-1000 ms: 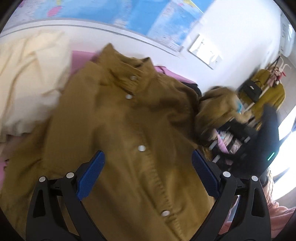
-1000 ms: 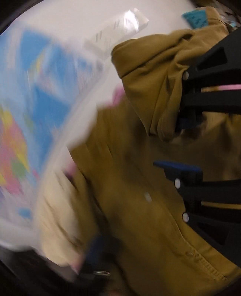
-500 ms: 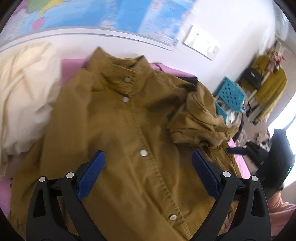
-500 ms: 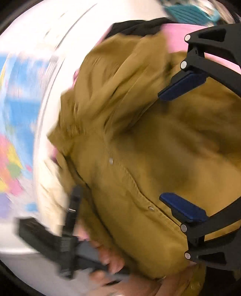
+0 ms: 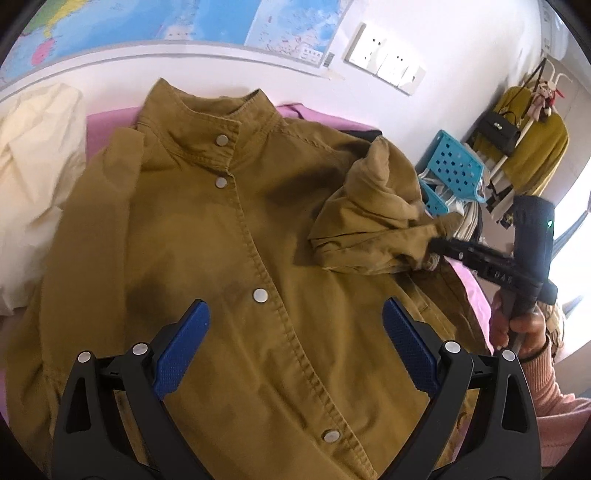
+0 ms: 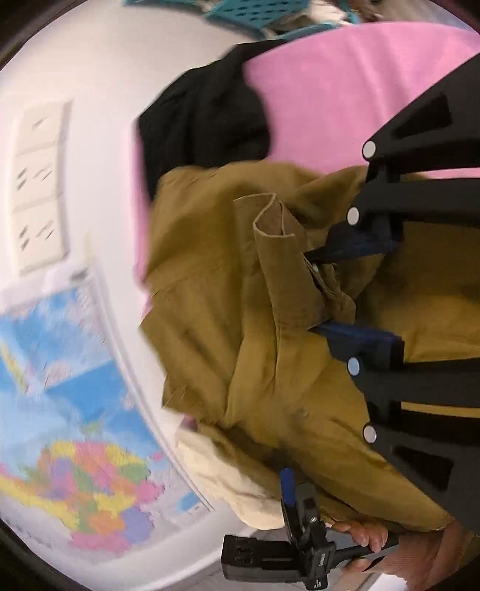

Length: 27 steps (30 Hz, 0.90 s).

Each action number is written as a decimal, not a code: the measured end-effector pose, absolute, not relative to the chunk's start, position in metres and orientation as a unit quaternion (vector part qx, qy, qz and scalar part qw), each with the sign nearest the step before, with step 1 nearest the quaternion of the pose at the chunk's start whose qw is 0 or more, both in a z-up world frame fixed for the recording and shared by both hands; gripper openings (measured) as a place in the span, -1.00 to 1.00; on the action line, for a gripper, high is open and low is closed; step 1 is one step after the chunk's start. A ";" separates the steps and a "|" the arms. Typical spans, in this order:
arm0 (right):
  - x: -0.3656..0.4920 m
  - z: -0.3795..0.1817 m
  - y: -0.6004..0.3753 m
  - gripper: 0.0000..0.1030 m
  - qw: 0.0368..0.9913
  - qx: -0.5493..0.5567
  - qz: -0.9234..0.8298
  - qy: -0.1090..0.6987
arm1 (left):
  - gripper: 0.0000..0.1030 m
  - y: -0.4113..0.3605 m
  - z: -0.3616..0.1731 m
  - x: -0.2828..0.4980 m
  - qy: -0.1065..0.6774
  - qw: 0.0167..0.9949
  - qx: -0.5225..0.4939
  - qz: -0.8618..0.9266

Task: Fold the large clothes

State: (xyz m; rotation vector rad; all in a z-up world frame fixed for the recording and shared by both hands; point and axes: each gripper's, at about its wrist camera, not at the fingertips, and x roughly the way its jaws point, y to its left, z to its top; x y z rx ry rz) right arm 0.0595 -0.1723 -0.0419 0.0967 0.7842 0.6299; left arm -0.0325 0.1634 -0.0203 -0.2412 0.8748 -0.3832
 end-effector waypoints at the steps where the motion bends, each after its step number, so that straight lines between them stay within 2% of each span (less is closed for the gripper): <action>1: 0.055 -0.030 -0.165 -0.51 0.878 0.031 0.314 0.360 | 0.81 0.166 -0.018 -0.035 0.416 0.882 -0.117 -0.186; 8: 0.017 0.043 -0.089 -0.51 0.872 -0.084 0.407 0.258 | 0.81 0.189 0.001 -0.052 0.374 0.891 -0.144 -0.213; 13: 0.030 0.044 -0.026 -0.45 0.815 -0.087 0.499 0.282 | 0.89 0.206 0.024 -0.072 0.319 0.907 -0.158 -0.226; 16: 0.033 0.035 -0.010 -0.18 0.784 -0.075 0.535 0.307 | 0.89 0.215 0.032 -0.081 0.307 0.911 -0.167 -0.220; 18: 0.029 0.036 -0.010 0.32 0.768 -0.053 0.557 0.311 | 0.89 0.223 0.033 -0.083 0.302 0.913 -0.173 -0.212; 24: 0.033 0.054 -0.040 0.36 0.736 0.026 0.606 0.302 | 0.89 0.223 0.027 -0.082 0.300 0.916 -0.158 -0.214; 27: 0.038 0.067 -0.052 0.39 0.750 0.043 0.594 0.290 | 0.90 0.206 0.020 -0.075 0.311 0.911 -0.137 -0.234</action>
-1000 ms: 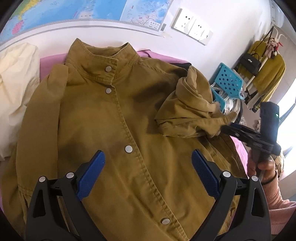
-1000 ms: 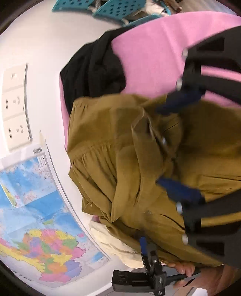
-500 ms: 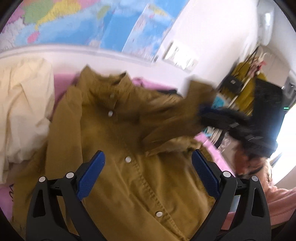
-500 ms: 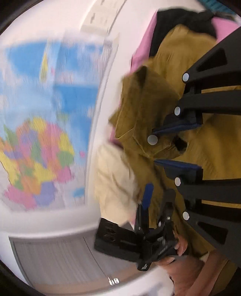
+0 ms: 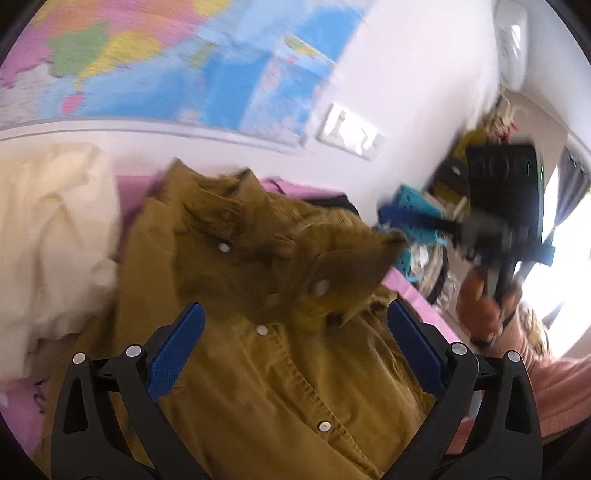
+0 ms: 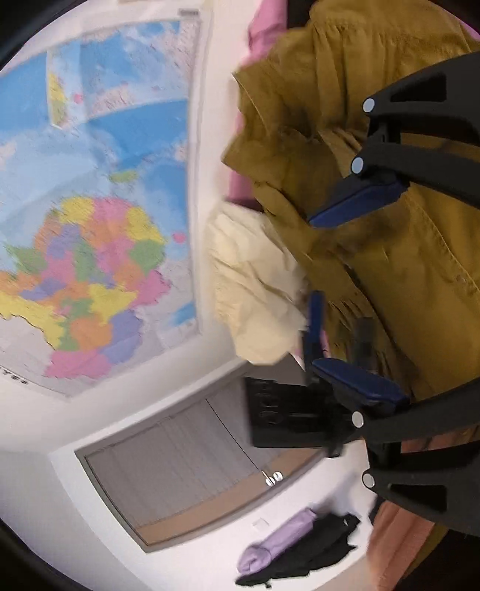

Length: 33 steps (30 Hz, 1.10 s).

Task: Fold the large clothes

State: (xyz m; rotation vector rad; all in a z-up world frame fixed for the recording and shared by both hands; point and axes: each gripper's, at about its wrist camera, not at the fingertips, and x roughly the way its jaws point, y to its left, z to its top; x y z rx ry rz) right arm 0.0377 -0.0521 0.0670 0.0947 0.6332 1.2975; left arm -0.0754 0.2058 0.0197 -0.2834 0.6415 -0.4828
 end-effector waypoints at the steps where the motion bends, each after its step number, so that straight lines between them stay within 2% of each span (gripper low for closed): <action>1: 0.039 0.071 -0.055 0.39 0.759 0.043 0.585 0.283 | 0.90 0.198 0.016 -0.072 0.320 0.910 -0.127 -0.233; 4: 0.049 0.075 -0.069 0.39 0.767 0.072 0.575 0.275 | 0.88 0.175 0.003 -0.057 0.345 0.910 -0.089 -0.213; 7: 0.060 0.066 -0.094 0.57 0.831 0.047 0.486 0.267 | 0.47 0.171 -0.006 -0.047 0.366 0.905 -0.077 -0.202; 9: 0.070 0.050 -0.114 0.65 0.868 0.017 0.409 0.280 | 0.45 0.177 -0.012 -0.043 0.379 0.902 -0.080 -0.190; 10: 0.080 0.037 -0.128 0.69 0.880 0.012 0.371 0.296 | 0.49 0.180 -0.014 -0.044 0.385 0.900 -0.083 -0.186; 11: 0.090 0.022 -0.143 0.72 0.891 0.005 0.328 0.313 | 0.67 0.183 -0.015 -0.045 0.388 0.898 -0.085 -0.189; 13: 0.106 -0.006 -0.168 0.74 0.896 0.011 0.277 0.348 | 0.85 0.187 -0.012 -0.056 0.377 0.899 -0.086 -0.204; 19: 0.139 -0.068 -0.199 0.74 0.869 0.074 0.255 0.417 | 0.90 0.190 -0.012 -0.081 0.369 0.875 -0.098 -0.298; 20: 0.141 -0.072 -0.198 0.68 0.867 0.074 0.261 0.418 | 0.89 0.186 -0.014 -0.083 0.370 0.876 -0.087 -0.297; 22: 0.148 -0.078 -0.193 -0.12 0.858 0.079 0.275 0.426 | 0.89 0.173 -0.019 -0.080 0.386 0.876 -0.051 -0.284; 23: 0.152 -0.080 -0.193 -0.41 0.852 0.085 0.279 0.435 | 0.87 0.166 -0.021 -0.079 0.394 0.875 -0.035 -0.280; 24: 0.152 -0.079 -0.191 -0.59 0.850 0.089 0.282 0.436 | 0.85 0.157 -0.023 -0.076 0.401 0.871 -0.018 -0.282; 25: 0.153 -0.076 -0.195 -0.73 0.848 0.100 0.291 0.432 | 0.71 0.149 -0.025 -0.073 0.408 0.868 -0.002 -0.283; 26: 0.150 -0.073 -0.202 -0.80 0.844 0.118 0.301 0.428 | 0.48 0.143 -0.027 -0.068 0.418 0.864 0.008 -0.281; 27: 0.150 -0.067 -0.210 -0.88 0.846 0.130 0.299 0.423 | 0.34 0.140 -0.030 -0.062 0.429 0.859 0.009 -0.281; 29: 0.149 -0.053 -0.227 -0.92 0.853 0.155 0.293 0.404 | -0.29 0.139 -0.035 -0.048 0.448 0.848 -0.005 -0.282; 30: 0.149 -0.044 -0.239 -0.92 0.856 0.173 0.288 0.394 | -0.44 0.140 -0.036 -0.043 0.452 0.846 -0.011 -0.281; 31: 0.150 -0.037 -0.250 -0.93 0.857 0.184 0.285 0.387 | -0.68 0.146 -0.036 -0.034 0.458 0.842 -0.037 -0.283; 33: 0.153 -0.030 -0.255 -0.93 0.862 0.162 0.281 0.390 | -0.69 0.160 -0.034 -0.022 0.456 0.837 -0.090 -0.289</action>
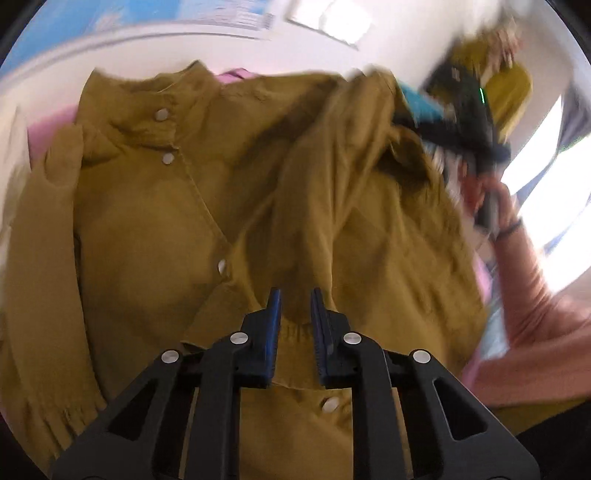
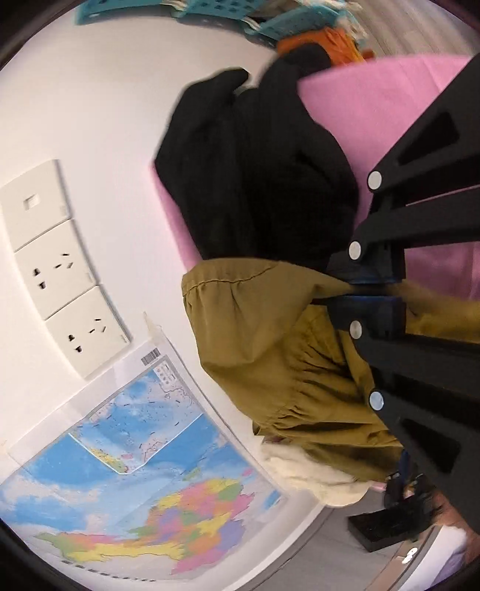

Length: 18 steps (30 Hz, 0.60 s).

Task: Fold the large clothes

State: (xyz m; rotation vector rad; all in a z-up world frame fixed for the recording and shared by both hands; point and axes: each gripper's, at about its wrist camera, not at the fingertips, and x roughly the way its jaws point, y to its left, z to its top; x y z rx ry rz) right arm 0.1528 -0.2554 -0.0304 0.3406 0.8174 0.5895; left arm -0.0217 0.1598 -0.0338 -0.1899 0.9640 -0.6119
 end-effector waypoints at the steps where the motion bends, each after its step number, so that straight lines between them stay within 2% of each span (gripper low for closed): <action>1: 0.156 -0.032 -0.253 -0.92 0.863 0.148 0.271 0.400 | -0.67 0.168 -0.034 -0.015 0.456 0.838 -0.108 -0.279; 3: 0.166 -0.046 -0.239 -0.82 0.855 0.123 0.260 0.432 | -0.32 0.177 -0.035 -0.007 0.459 0.843 -0.115 -0.255; 4: 0.170 -0.054 -0.238 -0.75 0.852 0.110 0.248 0.449 | 0.15 0.184 -0.036 -0.005 0.460 0.847 -0.122 -0.235; 5: 0.174 -0.064 -0.234 -0.43 0.851 0.096 0.221 0.467 | 0.29 0.186 -0.036 -0.005 0.457 0.850 -0.125 -0.231; 6: 0.174 -0.068 -0.236 -0.14 0.850 0.092 0.217 0.470 | 0.31 0.187 -0.033 -0.008 0.449 0.850 -0.126 -0.243; 7: 0.171 -0.069 -0.235 -0.05 0.851 0.096 0.228 0.463 | 0.37 0.186 -0.029 -0.016 0.439 0.852 -0.118 -0.260; 8: 0.166 -0.067 -0.235 0.10 0.856 0.100 0.230 0.452 | 0.53 0.182 -0.025 -0.022 0.431 0.854 -0.105 -0.272; 10: 0.155 -0.060 -0.240 0.21 0.866 0.105 0.229 0.431 | 0.73 0.168 -0.019 -0.042 0.413 0.859 -0.053 -0.297; 15: 0.130 -0.034 -0.246 0.30 0.889 0.111 0.223 0.383 | 0.74 0.122 -0.024 -0.078 0.403 0.850 0.084 -0.329; 18: 0.111 -0.018 -0.239 0.32 0.901 0.098 0.230 0.354 | 0.72 0.101 -0.044 -0.076 0.433 0.835 0.130 -0.314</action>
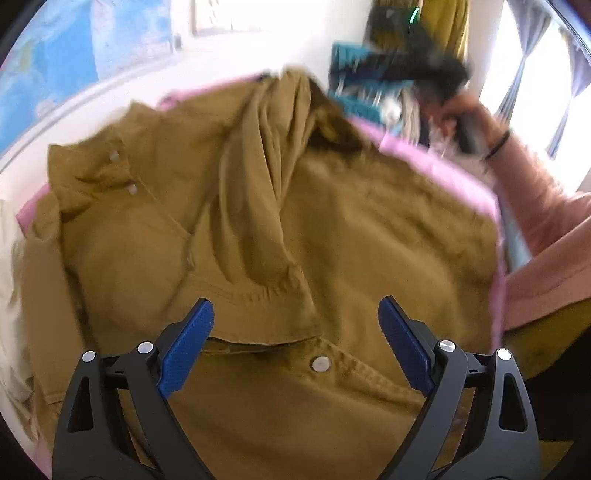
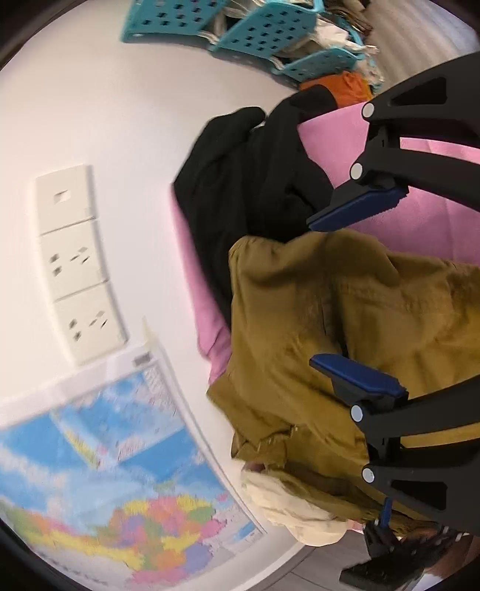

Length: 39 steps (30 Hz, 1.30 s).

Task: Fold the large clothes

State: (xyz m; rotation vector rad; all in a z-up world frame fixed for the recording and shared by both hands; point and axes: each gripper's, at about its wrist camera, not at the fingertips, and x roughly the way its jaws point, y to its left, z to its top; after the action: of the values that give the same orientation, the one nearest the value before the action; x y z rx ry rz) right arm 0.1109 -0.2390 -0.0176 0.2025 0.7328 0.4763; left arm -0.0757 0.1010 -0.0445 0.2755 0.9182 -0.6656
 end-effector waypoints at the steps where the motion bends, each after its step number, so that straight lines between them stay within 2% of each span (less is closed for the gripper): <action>1: 0.105 -0.014 -0.235 0.34 0.901 0.094 0.241 0.348 | 0.55 0.098 -0.049 -0.072 0.444 0.830 0.138 -0.307; 2: 0.101 -0.010 -0.231 0.37 0.899 0.091 0.257 0.344 | 0.14 0.096 -0.058 -0.063 0.462 0.824 0.144 -0.296; 3: 0.095 -0.007 -0.223 0.40 0.896 0.082 0.273 0.341 | -0.04 0.098 -0.064 -0.058 0.476 0.819 0.139 -0.289; 4: 0.090 -0.005 -0.214 0.42 0.893 0.070 0.284 0.341 | -0.31 0.104 -0.069 -0.046 0.495 0.813 0.114 -0.286; 5: 0.085 -0.003 -0.204 0.42 0.890 0.056 0.299 0.341 | -0.72 0.110 -0.068 -0.040 0.498 0.813 0.093 -0.288; 6: 0.082 -0.003 -0.197 0.42 0.887 0.048 0.307 0.341 | -0.91 0.120 -0.065 -0.033 0.498 0.814 0.062 -0.291; 10: 0.071 -0.003 -0.154 0.42 0.868 0.000 0.360 0.341 | -0.92 0.179 -0.034 -0.012 0.472 0.843 -0.062 -0.248; 12: 0.066 -0.001 -0.131 0.42 0.860 -0.019 0.382 0.339 | -0.82 0.218 -0.021 -0.002 0.452 0.860 -0.129 -0.200; 13: 0.065 -0.001 -0.117 0.42 0.852 -0.026 0.398 0.340 | -0.56 0.232 -0.016 -0.002 0.440 0.869 -0.143 -0.176; 14: 0.063 -0.002 -0.101 0.42 0.842 -0.034 0.416 0.341 | -0.16 0.248 -0.008 -0.005 0.423 0.882 -0.154 -0.140; 16: 0.058 -0.006 -0.074 0.42 0.830 -0.054 0.434 0.345 | 0.18 0.263 0.005 -0.024 0.400 0.890 -0.169 -0.141; 18: 0.053 -0.012 -0.049 0.42 0.812 -0.073 0.458 0.354 | 0.40 0.264 0.013 -0.044 0.383 0.899 -0.153 -0.146; 19: 0.049 -0.016 -0.036 0.42 0.805 -0.087 0.467 0.356 | 0.58 0.261 0.015 -0.060 0.375 0.905 -0.132 -0.150; 20: 0.045 -0.021 -0.023 0.42 0.799 -0.104 0.473 0.356 | 0.64 0.256 0.016 -0.069 0.376 0.907 -0.118 -0.151; 26: 0.030 -0.036 0.001 0.42 0.786 -0.155 0.474 0.364 | 0.65 0.232 -0.022 -0.124 0.438 0.892 -0.007 -0.116; 28: 0.026 -0.031 -0.005 0.51 0.786 -0.155 0.478 0.360 | 0.64 0.229 -0.040 -0.129 0.456 0.885 0.030 -0.088; 30: 0.023 -0.027 -0.013 0.57 0.788 -0.158 0.476 0.356 | 0.28 0.229 -0.045 -0.127 0.460 0.883 0.047 -0.080; 31: 0.020 -0.026 -0.018 0.60 0.788 -0.163 0.475 0.356 | -0.30 0.231 -0.045 -0.125 0.461 0.883 0.052 -0.074; 32: 0.018 -0.026 -0.022 0.64 0.789 -0.170 0.471 0.357 | -0.69 0.239 -0.043 -0.121 0.462 0.884 0.040 -0.067; 34: 0.014 -0.029 -0.027 0.65 0.792 -0.187 0.456 0.360 | -0.85 0.256 -0.030 -0.119 0.450 0.891 0.010 -0.055; 39: 0.001 -0.031 -0.029 0.65 0.812 -0.234 0.424 0.327 | -0.87 0.312 0.041 -0.136 0.352 0.934 -0.059 -0.024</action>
State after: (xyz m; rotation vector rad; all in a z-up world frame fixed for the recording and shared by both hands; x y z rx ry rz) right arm 0.0015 -0.0285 -0.0309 -0.4995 0.6989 0.9054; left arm -0.1359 0.3124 0.0413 -0.1208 0.7204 -0.0492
